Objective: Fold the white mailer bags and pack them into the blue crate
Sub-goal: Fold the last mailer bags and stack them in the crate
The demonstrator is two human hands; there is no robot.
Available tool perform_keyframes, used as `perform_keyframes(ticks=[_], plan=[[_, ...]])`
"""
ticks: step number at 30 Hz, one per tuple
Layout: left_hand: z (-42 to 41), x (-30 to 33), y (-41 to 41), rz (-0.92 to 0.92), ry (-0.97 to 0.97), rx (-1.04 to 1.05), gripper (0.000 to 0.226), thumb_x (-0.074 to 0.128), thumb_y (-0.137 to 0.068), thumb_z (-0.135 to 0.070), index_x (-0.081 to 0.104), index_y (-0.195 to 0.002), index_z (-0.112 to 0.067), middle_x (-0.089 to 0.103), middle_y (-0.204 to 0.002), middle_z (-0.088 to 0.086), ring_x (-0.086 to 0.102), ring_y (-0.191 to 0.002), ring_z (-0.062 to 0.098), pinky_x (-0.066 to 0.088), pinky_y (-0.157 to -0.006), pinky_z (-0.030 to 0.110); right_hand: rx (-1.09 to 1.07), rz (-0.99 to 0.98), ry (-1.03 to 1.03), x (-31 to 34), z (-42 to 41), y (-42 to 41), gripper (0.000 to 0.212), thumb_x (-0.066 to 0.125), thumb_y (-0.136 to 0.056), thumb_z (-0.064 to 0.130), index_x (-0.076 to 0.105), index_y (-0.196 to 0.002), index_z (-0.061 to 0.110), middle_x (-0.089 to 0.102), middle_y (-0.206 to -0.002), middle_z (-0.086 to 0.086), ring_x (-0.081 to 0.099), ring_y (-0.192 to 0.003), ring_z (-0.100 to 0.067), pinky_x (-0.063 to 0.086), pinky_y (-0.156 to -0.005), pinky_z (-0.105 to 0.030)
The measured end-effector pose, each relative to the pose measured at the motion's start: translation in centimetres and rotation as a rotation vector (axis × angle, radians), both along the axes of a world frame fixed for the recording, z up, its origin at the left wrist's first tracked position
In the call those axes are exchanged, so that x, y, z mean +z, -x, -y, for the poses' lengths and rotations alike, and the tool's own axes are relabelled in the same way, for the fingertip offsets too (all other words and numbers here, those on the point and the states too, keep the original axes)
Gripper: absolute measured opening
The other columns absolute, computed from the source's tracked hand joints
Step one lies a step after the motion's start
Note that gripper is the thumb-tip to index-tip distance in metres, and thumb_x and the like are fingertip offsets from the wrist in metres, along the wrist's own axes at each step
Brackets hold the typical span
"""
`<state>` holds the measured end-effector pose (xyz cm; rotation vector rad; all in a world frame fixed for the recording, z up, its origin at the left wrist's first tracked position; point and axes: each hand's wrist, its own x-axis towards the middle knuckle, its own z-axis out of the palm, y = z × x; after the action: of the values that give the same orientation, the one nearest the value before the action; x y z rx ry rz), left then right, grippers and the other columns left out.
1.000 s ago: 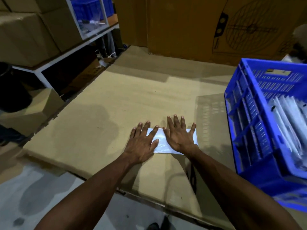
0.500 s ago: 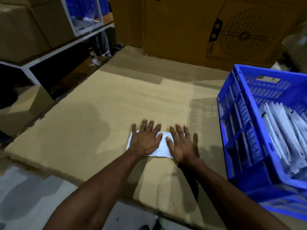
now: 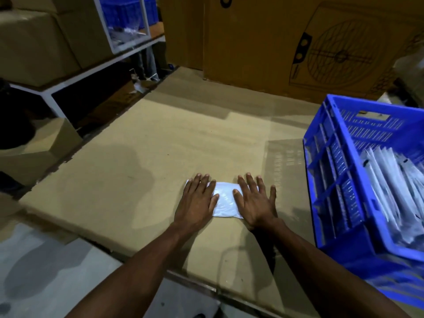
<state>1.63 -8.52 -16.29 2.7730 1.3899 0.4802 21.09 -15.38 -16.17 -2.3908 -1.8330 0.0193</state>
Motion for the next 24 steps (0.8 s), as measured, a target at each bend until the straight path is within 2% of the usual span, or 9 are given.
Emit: perform_keyframes(ticks=[2,5,9,12,15,18,21,24], plan=[[0.6,0.1,0.4,-0.034,0.035,0.022,0.056,0.029,-0.103,-0.045,0.053,-0.144,-0.016,0.049,-0.151,0.008,0.042,-0.14,0.036,0.034,-0.114,0.051,0.029,0.047,-0.013,0.9,-0.2,0.3,0.063,0.008,-0.1,0.054,0.03,-0.154,0.03,0.025,-0.162,0.006,0.019,-0.151,-0.028,-0.002,-0.11,-0.072],[0.8,0.3,0.6,-0.084,0.07,0.026,0.058,0.022,-0.103,-0.048,0.045,-0.15,-0.022,0.046,-0.153,0.003,0.04,-0.14,0.036,0.033,-0.114,0.052,0.243,0.107,-0.107,1.5,0.0,1.3,0.052,0.024,-0.104,0.041,0.044,-0.148,0.023,0.04,-0.156,0.002,0.033,-0.146,-0.024,0.008,-0.114,-0.069],[0.5,-0.2,0.7,-0.074,0.042,0.011,0.055,0.026,-0.103,-0.046,0.046,-0.149,-0.023,0.049,-0.15,0.004,0.043,-0.137,0.038,0.034,-0.112,0.052,0.254,-0.014,-0.151,0.4,1.0,1.9,0.049,0.022,-0.106,0.042,0.042,-0.149,0.028,0.037,-0.157,0.004,0.033,-0.145,-0.022,0.019,-0.116,-0.051],[0.3,-0.3,0.6,-0.06,0.009,0.002,0.052,0.032,-0.101,-0.044,0.053,-0.143,-0.022,0.052,-0.147,0.005,0.046,-0.133,0.041,0.037,-0.11,0.053,0.223,-0.051,-0.106,0.4,0.7,1.7,0.048,0.021,-0.104,0.044,0.043,-0.145,0.032,0.041,-0.153,0.006,0.034,-0.144,-0.023,0.021,-0.115,-0.052],[0.3,-0.1,0.6,-0.068,0.021,0.023,0.052,0.032,-0.1,-0.046,0.057,-0.139,-0.024,0.052,-0.147,0.004,0.046,-0.133,0.041,0.037,-0.109,0.053,0.221,-0.057,-0.063,0.4,0.8,1.3,0.05,0.02,-0.104,0.048,0.035,-0.15,0.035,0.033,-0.158,0.006,0.026,-0.147,-0.022,0.017,-0.117,-0.051],[0.3,-0.2,0.5,-0.064,0.036,0.051,0.053,0.031,-0.099,-0.049,0.056,-0.14,-0.027,0.05,-0.15,0.0,0.041,-0.136,0.042,0.035,-0.11,0.054,0.174,-0.061,-0.1,-0.2,1.7,0.5,0.058,0.02,-0.103,0.055,0.034,-0.153,0.029,0.032,-0.159,-0.002,0.026,-0.148,-0.024,0.018,-0.118,-0.051],[0.4,-0.3,0.5,-0.062,0.038,0.051,0.053,0.032,-0.099,-0.05,0.054,-0.142,-0.029,0.049,-0.151,0.0,0.039,-0.137,0.044,0.033,-0.11,0.054,0.074,-0.066,-0.071,-0.5,2.1,-0.5,0.066,0.013,-0.099,0.065,0.03,-0.153,0.032,0.027,-0.162,0.002,0.02,-0.15,-0.021,0.016,-0.12,-0.048],[0.3,-0.2,0.5,-0.053,0.056,0.056,0.053,0.03,-0.099,-0.052,0.051,-0.144,-0.031,0.046,-0.153,-0.001,0.036,-0.14,0.043,0.032,-0.112,0.055,0.067,-0.048,-0.049,0.0,2.1,-0.4,0.072,0.006,-0.096,0.069,0.027,-0.153,0.033,0.024,-0.163,0.001,0.019,-0.15,-0.022,0.015,-0.12,-0.049]])
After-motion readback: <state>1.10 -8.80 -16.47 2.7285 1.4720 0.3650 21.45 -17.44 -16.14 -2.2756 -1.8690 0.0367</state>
